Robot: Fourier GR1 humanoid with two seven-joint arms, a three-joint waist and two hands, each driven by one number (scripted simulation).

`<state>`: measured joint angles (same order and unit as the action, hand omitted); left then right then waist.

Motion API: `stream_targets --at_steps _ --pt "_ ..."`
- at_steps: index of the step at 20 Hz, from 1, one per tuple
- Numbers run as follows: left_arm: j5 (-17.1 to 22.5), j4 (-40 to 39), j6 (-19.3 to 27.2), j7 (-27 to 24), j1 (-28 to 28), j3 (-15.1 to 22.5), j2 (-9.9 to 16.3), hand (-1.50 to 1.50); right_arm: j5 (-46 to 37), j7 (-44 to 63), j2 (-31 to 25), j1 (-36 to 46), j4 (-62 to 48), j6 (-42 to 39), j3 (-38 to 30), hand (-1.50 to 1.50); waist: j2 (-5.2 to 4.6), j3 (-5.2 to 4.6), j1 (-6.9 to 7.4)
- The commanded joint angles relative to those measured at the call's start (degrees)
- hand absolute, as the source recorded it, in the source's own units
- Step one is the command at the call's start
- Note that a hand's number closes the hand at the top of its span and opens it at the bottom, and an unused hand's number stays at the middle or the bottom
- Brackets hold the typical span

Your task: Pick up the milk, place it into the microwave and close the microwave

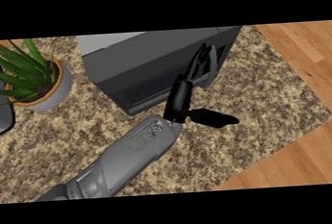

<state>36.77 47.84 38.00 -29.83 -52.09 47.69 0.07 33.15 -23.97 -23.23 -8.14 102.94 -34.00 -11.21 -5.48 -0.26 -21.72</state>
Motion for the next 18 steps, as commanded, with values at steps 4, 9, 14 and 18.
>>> stream_targets --at_steps 4,9,14,18 --pt "3.0 -2.8 0.8 -1.3 -2.9 -1.0 -0.1 -1.5 2.3 1.7 -1.7 2.0 0.2 0.4 -1.0 -1.5 -0.35 -0.01 -1.37" --pt "4.2 -3.8 1.2 -3.1 -3.4 -0.7 -0.1 -1.5 3.7 2.6 -2.8 2.5 -0.4 0.2 -1.7 -1.5 -0.37 0.09 -1.85" --pt "6.0 -4.2 1.4 -4.6 -3.4 -0.2 -0.1 -1.5 4.6 3.6 -3.2 2.7 -0.6 0.0 -1.2 -1.5 -0.39 0.12 -2.15" --pt "7.0 -4.6 1.3 -5.9 -3.3 0.3 0.0 -1.5 5.4 4.5 -4.3 3.7 -0.5 -0.2 -1.5 -1.5 -0.59 0.07 -2.38"
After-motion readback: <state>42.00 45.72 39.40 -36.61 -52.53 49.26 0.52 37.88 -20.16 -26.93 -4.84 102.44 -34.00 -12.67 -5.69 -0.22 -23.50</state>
